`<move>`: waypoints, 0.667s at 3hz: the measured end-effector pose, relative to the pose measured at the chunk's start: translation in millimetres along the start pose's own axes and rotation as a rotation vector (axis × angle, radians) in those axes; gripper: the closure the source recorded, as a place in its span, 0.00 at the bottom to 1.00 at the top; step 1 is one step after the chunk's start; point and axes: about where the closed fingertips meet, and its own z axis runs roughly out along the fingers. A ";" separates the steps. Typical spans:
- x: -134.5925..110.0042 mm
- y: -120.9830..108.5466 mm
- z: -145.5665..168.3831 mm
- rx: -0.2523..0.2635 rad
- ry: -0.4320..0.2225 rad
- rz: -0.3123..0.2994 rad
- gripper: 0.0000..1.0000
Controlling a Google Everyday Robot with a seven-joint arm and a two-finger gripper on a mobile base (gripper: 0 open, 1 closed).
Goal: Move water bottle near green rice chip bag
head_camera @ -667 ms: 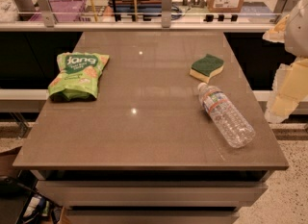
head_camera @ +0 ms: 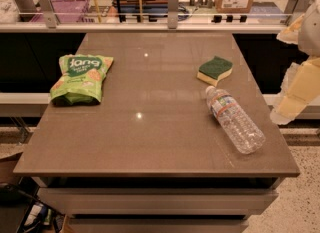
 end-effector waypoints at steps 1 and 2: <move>-1.2 -1.1 5.1 0.001 -0.041 0.124 0.00; -6.1 -1.1 14.6 0.028 -0.028 0.263 0.00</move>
Offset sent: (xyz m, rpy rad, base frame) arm 0.0137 0.0091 -0.0277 0.1373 0.0394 -0.4697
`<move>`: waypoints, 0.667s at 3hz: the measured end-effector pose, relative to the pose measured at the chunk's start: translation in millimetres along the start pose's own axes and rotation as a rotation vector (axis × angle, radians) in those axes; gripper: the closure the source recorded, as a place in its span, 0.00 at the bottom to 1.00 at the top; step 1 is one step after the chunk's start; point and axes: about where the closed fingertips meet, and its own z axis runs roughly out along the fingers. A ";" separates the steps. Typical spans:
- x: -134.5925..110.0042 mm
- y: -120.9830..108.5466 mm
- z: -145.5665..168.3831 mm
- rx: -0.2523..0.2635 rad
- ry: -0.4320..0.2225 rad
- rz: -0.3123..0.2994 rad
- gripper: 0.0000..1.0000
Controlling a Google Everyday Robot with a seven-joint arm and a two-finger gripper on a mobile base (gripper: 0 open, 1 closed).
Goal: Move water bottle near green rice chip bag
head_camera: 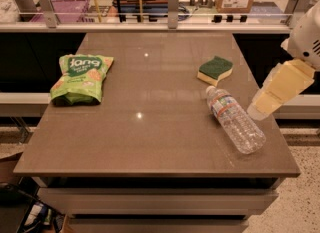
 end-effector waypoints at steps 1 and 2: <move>-6.5 1.1 12.4 0.038 0.092 0.083 0.00; -6.7 -2.1 24.3 0.093 0.224 0.174 0.00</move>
Offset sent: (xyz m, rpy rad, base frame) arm 0.0171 0.0094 -0.0327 -0.2332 0.1794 -0.5135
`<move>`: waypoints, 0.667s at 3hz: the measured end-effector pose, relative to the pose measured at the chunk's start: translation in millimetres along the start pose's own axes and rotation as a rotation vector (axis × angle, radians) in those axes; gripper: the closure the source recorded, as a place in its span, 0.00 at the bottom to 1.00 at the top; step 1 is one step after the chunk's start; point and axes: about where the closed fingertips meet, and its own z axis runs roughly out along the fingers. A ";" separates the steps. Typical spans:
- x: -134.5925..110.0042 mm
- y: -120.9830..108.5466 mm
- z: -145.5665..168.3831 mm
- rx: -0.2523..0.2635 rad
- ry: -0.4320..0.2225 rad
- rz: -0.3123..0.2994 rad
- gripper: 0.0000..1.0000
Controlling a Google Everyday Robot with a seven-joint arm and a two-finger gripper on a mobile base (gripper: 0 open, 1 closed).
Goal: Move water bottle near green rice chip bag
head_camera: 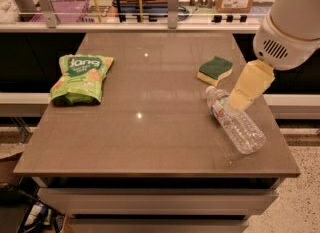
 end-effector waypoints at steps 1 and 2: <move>-2.9 -3.2 15.1 0.034 0.109 0.109 0.00; -3.1 -6.1 31.0 0.033 0.146 0.225 0.00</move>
Offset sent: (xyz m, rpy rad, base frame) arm 0.0169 -0.0081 -0.0468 -0.0367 0.1298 -0.4019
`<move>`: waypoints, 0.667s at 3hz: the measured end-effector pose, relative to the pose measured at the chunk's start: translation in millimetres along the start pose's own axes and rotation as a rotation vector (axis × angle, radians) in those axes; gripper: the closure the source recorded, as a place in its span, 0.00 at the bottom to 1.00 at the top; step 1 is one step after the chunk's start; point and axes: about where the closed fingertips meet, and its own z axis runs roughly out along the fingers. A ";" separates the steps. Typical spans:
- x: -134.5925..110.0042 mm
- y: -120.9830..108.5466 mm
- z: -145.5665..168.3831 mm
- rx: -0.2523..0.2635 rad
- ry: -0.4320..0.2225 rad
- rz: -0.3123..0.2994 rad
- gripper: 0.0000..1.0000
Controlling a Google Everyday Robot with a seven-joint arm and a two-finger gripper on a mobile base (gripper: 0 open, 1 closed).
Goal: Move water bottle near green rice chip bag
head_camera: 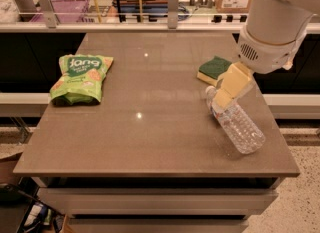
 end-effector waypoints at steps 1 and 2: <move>-2.6 5.7 19.5 -0.045 -0.006 0.068 0.00; -7.2 16.1 35.4 -0.093 -0.027 0.096 0.00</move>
Offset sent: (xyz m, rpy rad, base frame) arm 0.0069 0.0215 -0.0565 0.1801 0.0180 -0.0987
